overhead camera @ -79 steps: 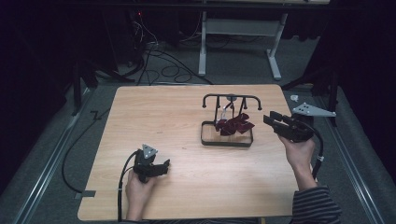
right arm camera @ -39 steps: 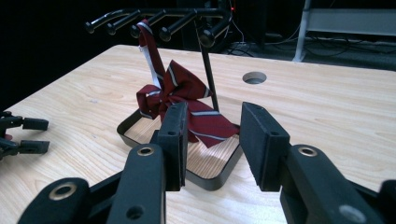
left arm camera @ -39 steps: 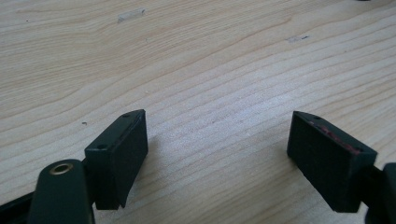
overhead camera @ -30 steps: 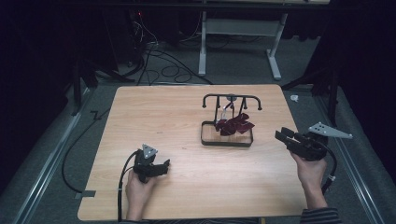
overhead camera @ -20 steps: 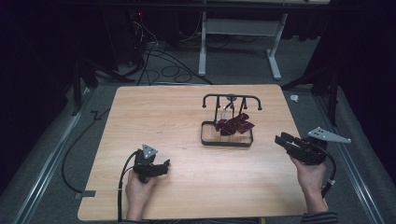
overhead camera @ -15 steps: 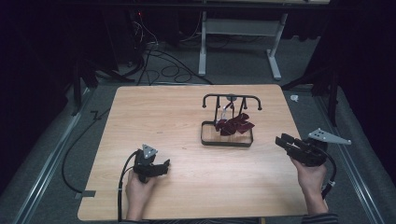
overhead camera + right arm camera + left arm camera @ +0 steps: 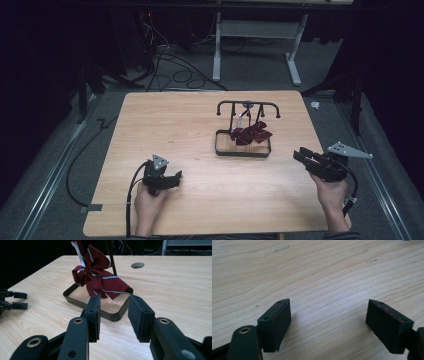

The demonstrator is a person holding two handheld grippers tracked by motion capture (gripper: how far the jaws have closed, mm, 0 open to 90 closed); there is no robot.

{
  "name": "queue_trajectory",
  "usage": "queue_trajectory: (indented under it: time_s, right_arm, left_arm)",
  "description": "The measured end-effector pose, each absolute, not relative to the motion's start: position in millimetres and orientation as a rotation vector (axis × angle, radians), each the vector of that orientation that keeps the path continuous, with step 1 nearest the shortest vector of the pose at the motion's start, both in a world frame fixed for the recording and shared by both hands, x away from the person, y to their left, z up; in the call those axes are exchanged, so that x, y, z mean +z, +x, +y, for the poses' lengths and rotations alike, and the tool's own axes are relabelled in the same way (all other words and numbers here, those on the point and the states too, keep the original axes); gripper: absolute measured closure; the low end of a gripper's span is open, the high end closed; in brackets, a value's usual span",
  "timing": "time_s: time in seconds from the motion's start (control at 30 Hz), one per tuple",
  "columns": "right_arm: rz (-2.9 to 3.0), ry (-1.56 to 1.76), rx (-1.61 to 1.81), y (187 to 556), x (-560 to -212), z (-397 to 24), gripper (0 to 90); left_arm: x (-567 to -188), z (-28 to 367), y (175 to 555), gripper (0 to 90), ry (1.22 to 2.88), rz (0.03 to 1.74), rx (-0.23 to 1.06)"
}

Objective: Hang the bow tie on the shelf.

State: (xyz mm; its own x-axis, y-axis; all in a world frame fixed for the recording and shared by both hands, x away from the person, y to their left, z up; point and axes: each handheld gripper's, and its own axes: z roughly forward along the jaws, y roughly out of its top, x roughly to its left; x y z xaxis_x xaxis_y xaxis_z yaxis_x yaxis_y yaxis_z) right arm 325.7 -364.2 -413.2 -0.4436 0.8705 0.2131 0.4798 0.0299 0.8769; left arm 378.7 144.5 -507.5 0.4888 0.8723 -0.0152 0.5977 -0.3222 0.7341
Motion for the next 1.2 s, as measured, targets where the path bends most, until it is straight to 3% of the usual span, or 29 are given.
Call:
queue_trajectory:
  time_s: [1.2]
  right_arm:
    - [2.037, 1.39, 1.331, 337.6, -445.8, -340.9, 64.0]
  left_arm:
    - [-507.5, 144.5, 378.7, 20.7, 2.045, 1.207, 0.509]
